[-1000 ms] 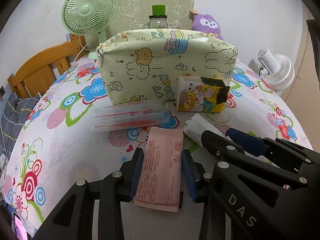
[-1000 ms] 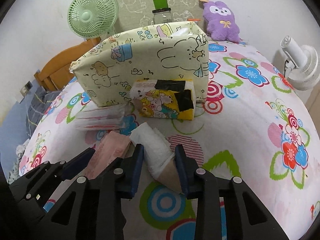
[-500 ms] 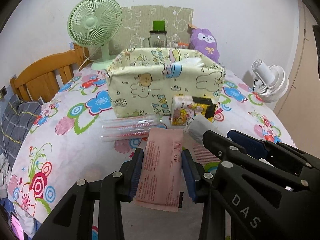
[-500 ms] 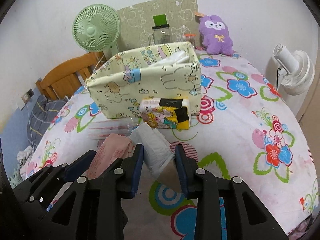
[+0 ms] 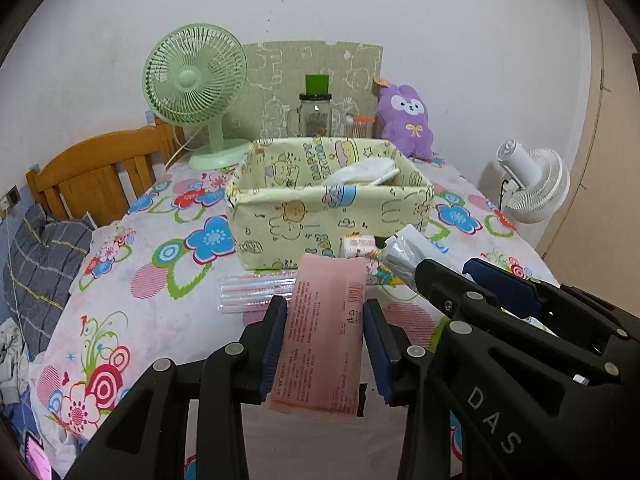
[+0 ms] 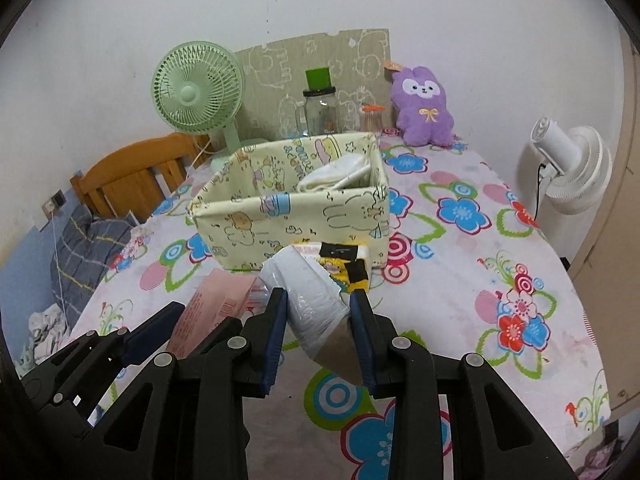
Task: Organize soft objects
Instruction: 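Lift and carry the pink packet and white roll over the fabric box with both tools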
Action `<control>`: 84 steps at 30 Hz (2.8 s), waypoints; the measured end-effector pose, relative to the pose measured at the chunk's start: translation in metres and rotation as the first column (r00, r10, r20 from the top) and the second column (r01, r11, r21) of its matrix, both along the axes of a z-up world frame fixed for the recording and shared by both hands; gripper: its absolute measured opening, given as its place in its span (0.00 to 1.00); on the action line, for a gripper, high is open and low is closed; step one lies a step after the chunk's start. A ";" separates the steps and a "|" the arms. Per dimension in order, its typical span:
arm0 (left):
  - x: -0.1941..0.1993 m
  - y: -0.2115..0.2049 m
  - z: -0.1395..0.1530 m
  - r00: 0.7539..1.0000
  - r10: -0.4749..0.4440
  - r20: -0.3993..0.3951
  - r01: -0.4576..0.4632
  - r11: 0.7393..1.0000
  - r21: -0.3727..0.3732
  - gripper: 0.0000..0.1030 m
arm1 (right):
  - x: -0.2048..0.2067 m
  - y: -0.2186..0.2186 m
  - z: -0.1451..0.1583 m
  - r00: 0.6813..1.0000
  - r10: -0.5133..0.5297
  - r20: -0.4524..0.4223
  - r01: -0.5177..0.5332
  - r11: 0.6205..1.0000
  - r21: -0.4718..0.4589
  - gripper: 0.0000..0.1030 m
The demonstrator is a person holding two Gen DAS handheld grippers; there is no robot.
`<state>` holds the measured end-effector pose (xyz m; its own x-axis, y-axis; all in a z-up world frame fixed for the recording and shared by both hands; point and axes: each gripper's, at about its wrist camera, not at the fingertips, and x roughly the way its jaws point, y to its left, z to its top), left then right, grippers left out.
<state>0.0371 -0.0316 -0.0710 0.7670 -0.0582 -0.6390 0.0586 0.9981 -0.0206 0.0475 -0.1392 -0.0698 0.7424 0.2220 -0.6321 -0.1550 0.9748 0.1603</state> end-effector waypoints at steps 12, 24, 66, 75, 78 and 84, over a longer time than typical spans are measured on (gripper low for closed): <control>-0.004 0.001 0.032 0.998 -0.009 0.063 0.009 1.000 -0.004 0.38 | -0.005 -0.001 0.034 0.998 -0.013 0.061 0.013 1.000 0.000 0.34; -0.002 0.002 0.057 0.994 -0.020 0.108 0.020 1.000 -0.001 0.38 | -0.005 0.001 0.061 0.994 -0.029 0.107 0.030 1.000 -0.002 0.34; 0.075 0.006 0.073 0.990 0.004 0.138 -0.005 1.000 0.006 0.39 | 0.074 0.003 0.077 0.991 -0.049 0.128 0.048 0.999 0.011 0.34; 0.101 0.007 0.068 0.991 0.014 0.132 -0.017 1.000 0.019 0.39 | 0.103 0.004 0.075 0.991 -0.048 0.123 0.047 0.999 0.014 0.34; 0.109 0.007 0.065 0.992 0.017 0.123 -0.019 1.000 0.015 0.39 | 0.111 0.004 0.072 0.992 -0.050 0.116 0.048 0.999 0.016 0.34; 0.125 0.007 0.058 0.994 0.020 0.108 -0.023 1.000 0.022 0.39 | 0.126 0.003 0.067 0.993 -0.061 0.102 0.059 0.998 0.025 0.34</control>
<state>0.1617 -0.0244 -0.0130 0.8322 -0.0273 -0.5537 0.0379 0.9992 0.0078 0.1737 -0.1365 -0.0026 0.8154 0.1879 -0.5476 -0.1128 0.9793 0.1680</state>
